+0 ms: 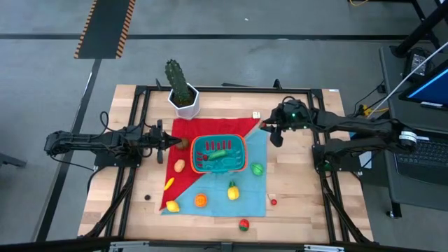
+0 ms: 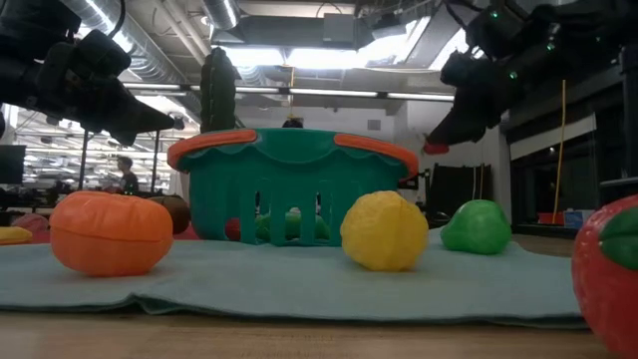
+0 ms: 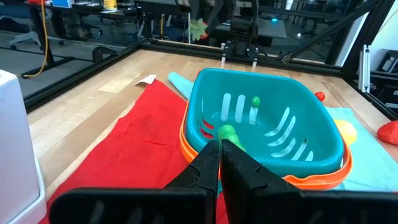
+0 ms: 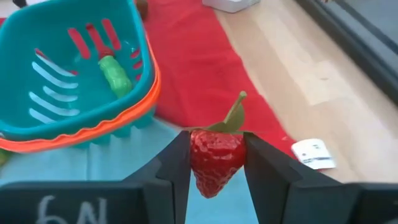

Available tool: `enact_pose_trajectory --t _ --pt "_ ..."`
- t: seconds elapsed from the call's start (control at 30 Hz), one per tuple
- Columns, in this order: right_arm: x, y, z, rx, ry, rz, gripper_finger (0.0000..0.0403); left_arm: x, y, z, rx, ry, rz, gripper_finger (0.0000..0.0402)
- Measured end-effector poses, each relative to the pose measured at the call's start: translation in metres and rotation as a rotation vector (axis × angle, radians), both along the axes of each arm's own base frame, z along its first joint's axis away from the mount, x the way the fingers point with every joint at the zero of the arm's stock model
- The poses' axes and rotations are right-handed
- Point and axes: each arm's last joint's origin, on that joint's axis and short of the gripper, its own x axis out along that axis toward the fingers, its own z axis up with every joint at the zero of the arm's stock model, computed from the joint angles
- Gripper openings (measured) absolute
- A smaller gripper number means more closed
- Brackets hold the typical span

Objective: Build produce basket
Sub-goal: Put the red strawberry into the blue basket

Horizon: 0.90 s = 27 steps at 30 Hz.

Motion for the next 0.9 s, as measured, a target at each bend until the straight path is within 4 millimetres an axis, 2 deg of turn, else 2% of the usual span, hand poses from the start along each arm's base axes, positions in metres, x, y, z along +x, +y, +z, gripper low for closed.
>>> enact_pose_trajectory --t 0.17,0.4,0.7,0.9 --pt "0.000 0.008 -0.016 0.001 -0.103 0.015 0.0125 0.000 0.000 0.000 0.017 0.003 -0.003 0.0008" --pt "0.000 0.013 -0.022 -0.029 -0.170 0.043 0.0125 0.000 0.000 0.000 0.043 0.007 -0.008 0.0008" --pt "0.003 0.024 -0.022 -0.065 -0.219 0.114 0.0125 0.000 0.000 0.000 0.042 0.007 -0.008 0.0008" --pt "0.009 0.037 -0.012 -0.061 -0.330 0.280 0.0125 0.000 0.000 0.000 0.043 0.007 -0.008 0.0008"
